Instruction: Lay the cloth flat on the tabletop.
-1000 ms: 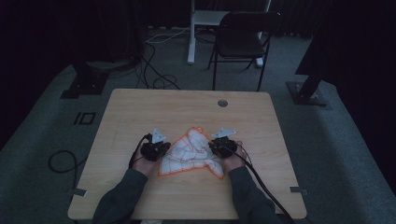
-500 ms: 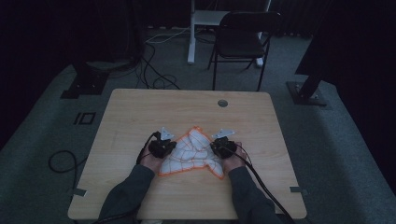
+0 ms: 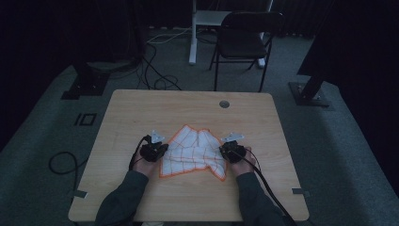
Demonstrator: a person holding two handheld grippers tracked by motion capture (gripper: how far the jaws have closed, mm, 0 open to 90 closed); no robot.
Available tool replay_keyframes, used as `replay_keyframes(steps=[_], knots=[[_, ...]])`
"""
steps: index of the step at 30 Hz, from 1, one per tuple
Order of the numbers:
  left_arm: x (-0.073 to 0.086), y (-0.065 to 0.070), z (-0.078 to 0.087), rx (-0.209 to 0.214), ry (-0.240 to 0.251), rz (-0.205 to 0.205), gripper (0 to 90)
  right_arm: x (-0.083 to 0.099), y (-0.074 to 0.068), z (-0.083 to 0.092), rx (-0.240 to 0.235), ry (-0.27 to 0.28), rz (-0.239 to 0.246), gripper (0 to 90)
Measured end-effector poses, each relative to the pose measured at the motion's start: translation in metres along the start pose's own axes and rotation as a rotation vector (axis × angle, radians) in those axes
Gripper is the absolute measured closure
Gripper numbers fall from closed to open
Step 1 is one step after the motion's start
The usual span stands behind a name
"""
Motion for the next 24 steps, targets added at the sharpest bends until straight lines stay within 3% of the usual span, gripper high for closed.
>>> replay_keyframes(steps=[6,9,15,18,24], knots=[[0.000,-0.001,0.003,-0.015,-0.002,0.018,88.2,0.004,0.001,0.006,0.013,-0.023,-0.001,84.2],[-0.006,0.001,0.002,0.015,0.030,0.004,82.3,0.000,0.002,0.005,-0.014,0.021,0.001,81.8],[-0.021,0.004,-0.012,0.032,0.033,-0.005,84.5,-0.016,0.000,-0.005,-0.033,0.062,0.008,81.3],[-0.024,0.006,-0.023,0.031,0.006,-0.026,86.7,-0.022,0.001,-0.014,-0.027,0.047,0.015,83.6],[-0.026,-0.004,-0.023,0.014,-0.009,0.007,89.4,-0.019,0.006,-0.017,-0.002,0.010,-0.004,86.2]])
Point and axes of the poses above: each handheld gripper's, and its own axes: z roughly backward along the jaws, x roughly out of its underside, y roughly to its right, the point moved 1 cm from there along -z, roughly forward along the jaws, and after that the axes turned 3 degrees about -y, right-handed, at the moved point
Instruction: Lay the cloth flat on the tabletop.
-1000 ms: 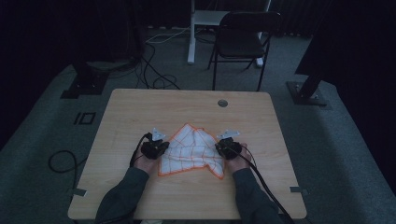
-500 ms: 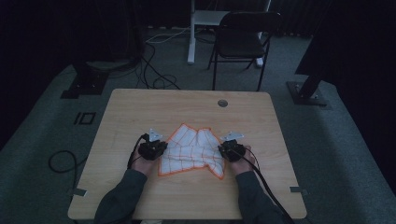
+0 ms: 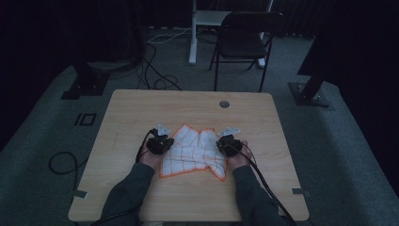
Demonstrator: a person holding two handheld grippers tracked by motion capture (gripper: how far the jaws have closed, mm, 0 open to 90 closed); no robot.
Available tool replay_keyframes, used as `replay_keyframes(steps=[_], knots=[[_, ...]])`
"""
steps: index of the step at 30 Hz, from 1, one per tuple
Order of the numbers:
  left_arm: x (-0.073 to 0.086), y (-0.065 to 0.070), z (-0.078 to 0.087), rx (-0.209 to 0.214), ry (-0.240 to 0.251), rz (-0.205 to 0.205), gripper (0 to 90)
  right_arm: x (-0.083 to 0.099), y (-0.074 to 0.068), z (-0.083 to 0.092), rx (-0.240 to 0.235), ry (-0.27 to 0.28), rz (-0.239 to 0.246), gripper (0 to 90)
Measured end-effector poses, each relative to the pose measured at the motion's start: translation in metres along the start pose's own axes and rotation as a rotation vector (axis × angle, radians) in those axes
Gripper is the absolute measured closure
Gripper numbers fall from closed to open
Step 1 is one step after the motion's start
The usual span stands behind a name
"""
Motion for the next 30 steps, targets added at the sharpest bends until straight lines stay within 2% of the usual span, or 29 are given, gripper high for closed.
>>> replay_keyframes(steps=[6,14,22,26,28,30], knots=[[0.003,-0.012,0.003,-0.034,-0.004,0.051,90.0,0.005,0.007,0.004,0.032,-0.010,-0.018,86.7],[0.000,-0.016,0.001,-0.038,-0.004,0.071,89.7,0.003,0.017,0.002,0.043,-0.013,-0.035,86.5],[-0.007,-0.021,-0.006,-0.047,0.004,0.099,88.1,-0.007,0.030,-0.009,0.036,-0.002,-0.069,86.8],[-0.008,-0.020,-0.005,-0.057,0.003,0.110,82.9,-0.012,0.034,-0.013,0.040,-0.009,-0.075,86.4],[-0.007,-0.016,0.000,-0.055,0.014,0.097,80.6,-0.012,0.032,-0.011,0.054,-0.012,-0.064,85.4],[-0.006,-0.013,0.010,-0.042,0.041,0.092,79.0,-0.010,0.028,-0.005,0.047,0.000,-0.053,84.0]])
Point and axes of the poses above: each handheld gripper's, and its own axes: z roughly backward along the jaws, x roughly out of its underside, y roughly to its right, the point moved 1 cm from there along -z, roughly forward along the jaws, and after that the axes turned 3 degrees about -y, right-handed, at the moved point
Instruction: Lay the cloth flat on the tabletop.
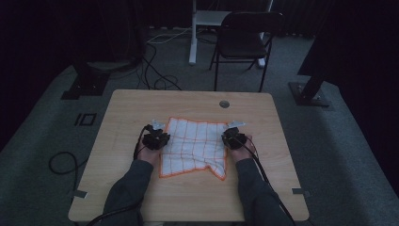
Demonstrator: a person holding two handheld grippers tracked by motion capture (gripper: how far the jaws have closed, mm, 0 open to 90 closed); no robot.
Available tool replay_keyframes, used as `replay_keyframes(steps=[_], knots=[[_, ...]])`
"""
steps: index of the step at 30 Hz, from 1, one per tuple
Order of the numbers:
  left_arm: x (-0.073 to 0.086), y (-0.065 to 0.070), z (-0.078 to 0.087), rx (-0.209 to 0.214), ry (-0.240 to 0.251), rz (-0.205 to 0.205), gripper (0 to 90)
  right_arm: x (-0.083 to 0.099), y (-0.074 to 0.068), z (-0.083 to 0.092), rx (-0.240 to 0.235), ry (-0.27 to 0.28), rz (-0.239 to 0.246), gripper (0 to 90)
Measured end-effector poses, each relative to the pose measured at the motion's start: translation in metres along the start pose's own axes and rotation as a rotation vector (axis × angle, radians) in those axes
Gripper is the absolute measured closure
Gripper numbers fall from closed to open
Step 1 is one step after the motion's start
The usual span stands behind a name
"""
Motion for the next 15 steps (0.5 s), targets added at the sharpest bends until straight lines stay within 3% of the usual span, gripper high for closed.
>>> replay_keyframes(steps=[2,6,11,15], knots=[[0.004,0.005,0.011,0.008,0.023,-0.004,78.7,0.003,-0.004,0.008,-0.007,0.016,0.012,81.8],[0.016,0.016,0.034,0.028,0.058,-0.050,78.3,0.010,-0.015,0.029,-0.028,0.063,0.029,78.1],[0.037,0.033,0.054,0.081,0.055,-0.089,80.6,0.024,-0.033,0.053,-0.075,0.099,0.080,78.3],[0.052,0.046,0.062,0.123,0.038,-0.116,81.9,0.038,-0.041,0.057,-0.103,0.079,0.102,80.2]])
Point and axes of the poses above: each handheld gripper's, and its own axes: z roughly backward along the jaws, x roughly out of its underside, y roughly to its right, the point moved 1 cm from there along -z, roughly forward along the jaws, and after that the axes turned 3 degrees about -y, right-handed, at the moved point
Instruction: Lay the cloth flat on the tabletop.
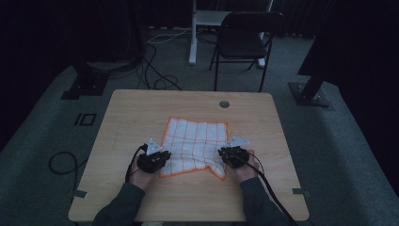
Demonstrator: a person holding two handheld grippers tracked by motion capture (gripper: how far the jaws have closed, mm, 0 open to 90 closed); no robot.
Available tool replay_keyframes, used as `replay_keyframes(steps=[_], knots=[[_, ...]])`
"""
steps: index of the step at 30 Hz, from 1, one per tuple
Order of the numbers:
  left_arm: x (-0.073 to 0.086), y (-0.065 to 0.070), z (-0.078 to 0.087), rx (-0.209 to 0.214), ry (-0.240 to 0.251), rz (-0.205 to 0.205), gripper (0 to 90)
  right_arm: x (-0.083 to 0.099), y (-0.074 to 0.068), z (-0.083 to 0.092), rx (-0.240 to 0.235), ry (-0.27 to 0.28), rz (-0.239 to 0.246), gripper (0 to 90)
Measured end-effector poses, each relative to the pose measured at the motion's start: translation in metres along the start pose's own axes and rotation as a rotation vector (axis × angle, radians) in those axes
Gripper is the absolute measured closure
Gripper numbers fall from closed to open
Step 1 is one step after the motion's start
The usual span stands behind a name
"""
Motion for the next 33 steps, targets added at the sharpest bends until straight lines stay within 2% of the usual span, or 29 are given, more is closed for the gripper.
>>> replay_keyframes(steps=[3,6,9,11,20,33], knots=[[0.009,0.010,-0.003,0.027,-0.032,-0.017,83.2,0.007,-0.001,-0.004,-0.005,-0.024,0.001,80.8],[0.019,0.018,-0.008,0.027,-0.080,-0.045,83.4,0.010,0.000,-0.008,-0.015,-0.038,-0.009,80.3],[0.024,0.017,-0.007,0.027,-0.078,-0.030,84.0,0.013,0.001,-0.013,-0.027,-0.052,-0.015,77.7],[0.025,0.016,-0.006,0.022,-0.080,-0.035,84.3,0.015,0.000,-0.015,-0.024,-0.059,-0.012,77.1],[0.038,0.014,0.007,0.029,-0.070,-0.001,85.2,0.022,0.004,-0.009,-0.033,-0.057,-0.046,75.0],[0.054,0.034,0.020,0.082,-0.060,-0.018,85.1,0.033,0.003,0.002,-0.012,-0.064,-0.051,69.5]])
Point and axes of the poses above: each handheld gripper's, and its own axes: z roughly backward along the jaws, x roughly out of its underside, y roughly to its right, the point moved 1 cm from there along -z, roughly forward along the jaws, and after that the axes turned 3 degrees about -y, right-handed, at the moved point
